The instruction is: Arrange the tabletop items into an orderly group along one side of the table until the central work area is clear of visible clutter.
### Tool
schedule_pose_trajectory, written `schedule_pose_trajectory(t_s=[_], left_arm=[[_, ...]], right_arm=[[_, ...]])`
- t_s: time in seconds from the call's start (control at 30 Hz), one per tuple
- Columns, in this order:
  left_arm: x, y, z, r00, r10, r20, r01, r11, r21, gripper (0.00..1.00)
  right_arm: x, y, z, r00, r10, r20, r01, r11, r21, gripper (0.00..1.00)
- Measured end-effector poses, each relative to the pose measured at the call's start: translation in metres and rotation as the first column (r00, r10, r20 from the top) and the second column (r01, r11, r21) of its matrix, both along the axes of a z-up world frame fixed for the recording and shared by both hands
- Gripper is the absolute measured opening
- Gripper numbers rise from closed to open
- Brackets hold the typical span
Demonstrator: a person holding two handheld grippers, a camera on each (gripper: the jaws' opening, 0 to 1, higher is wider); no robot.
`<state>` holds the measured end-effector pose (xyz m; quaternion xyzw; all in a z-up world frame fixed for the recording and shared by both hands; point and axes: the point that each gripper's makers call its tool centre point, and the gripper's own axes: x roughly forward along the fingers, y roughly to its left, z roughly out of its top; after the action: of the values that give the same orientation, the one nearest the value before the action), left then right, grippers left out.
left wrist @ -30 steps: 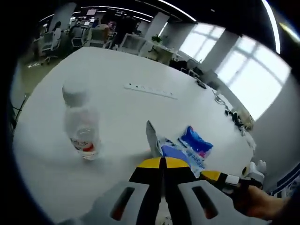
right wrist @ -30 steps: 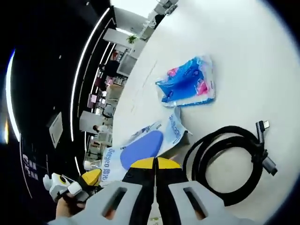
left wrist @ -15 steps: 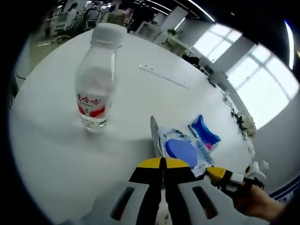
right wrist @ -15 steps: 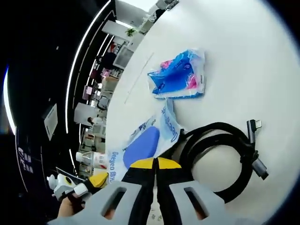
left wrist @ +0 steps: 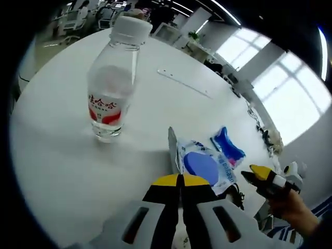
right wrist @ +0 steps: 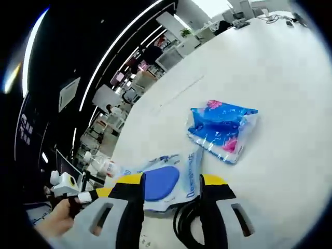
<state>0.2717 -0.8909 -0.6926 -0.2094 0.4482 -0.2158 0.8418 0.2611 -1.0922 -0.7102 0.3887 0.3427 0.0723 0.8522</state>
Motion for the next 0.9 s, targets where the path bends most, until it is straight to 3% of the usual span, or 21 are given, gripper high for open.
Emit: schedule_pose_trajectory(t_s=[0.1, 0.17, 0.27, 0.37, 0.43, 0.47, 0.7, 0.9], left_arm=[[-0.001, 0.000, 0.000, 1.000, -0.010, 0.004, 0.010, 1.000, 0.008, 0.00], [-0.001, 0.000, 0.000, 1.000, -0.012, 0.003, 0.012, 1.000, 0.007, 0.00], [0.000, 0.001, -0.001, 1.000, -0.013, 0.002, 0.013, 1.000, 0.008, 0.00], [0.000, 0.001, -0.001, 1.000, -0.015, 0.002, 0.015, 1.000, 0.009, 0.00], [0.001, 0.002, -0.002, 1.000, -0.012, 0.001, 0.012, 1.000, 0.012, 0.00], [0.001, 0.003, -0.003, 1.000, -0.010, 0.001, 0.010, 1.000, 0.012, 0.00], [0.002, 0.006, -0.001, 1.000, 0.000, 0.003, 0.000, 1.000, 0.005, 0.00], [0.005, -0.003, 0.013, 0.999, -0.017, 0.046, 0.017, 1.000, 0.010, 0.00]], right_arm=[[0.008, 0.004, -0.006, 0.999, 0.035, -0.017, -0.034, 0.999, 0.014, 0.36], [0.005, 0.010, -0.017, 0.994, 0.092, -0.064, -0.094, 0.995, -0.026, 0.34], [0.006, 0.016, -0.025, 0.990, 0.114, -0.081, -0.118, 0.992, -0.044, 0.29], [0.004, 0.020, -0.032, 0.985, 0.139, -0.100, -0.146, 0.987, -0.061, 0.14], [0.001, 0.016, -0.038, 0.980, 0.162, -0.117, -0.175, 0.978, -0.117, 0.01], [0.000, 0.017, -0.038, 0.979, 0.166, -0.120, -0.179, 0.977, -0.113, 0.00], [0.006, 0.015, -0.024, 0.988, 0.146, -0.058, -0.152, 0.981, -0.118, 0.00], [0.011, 0.008, -0.001, 0.992, 0.125, 0.014, -0.122, 0.984, -0.131, 0.00]])
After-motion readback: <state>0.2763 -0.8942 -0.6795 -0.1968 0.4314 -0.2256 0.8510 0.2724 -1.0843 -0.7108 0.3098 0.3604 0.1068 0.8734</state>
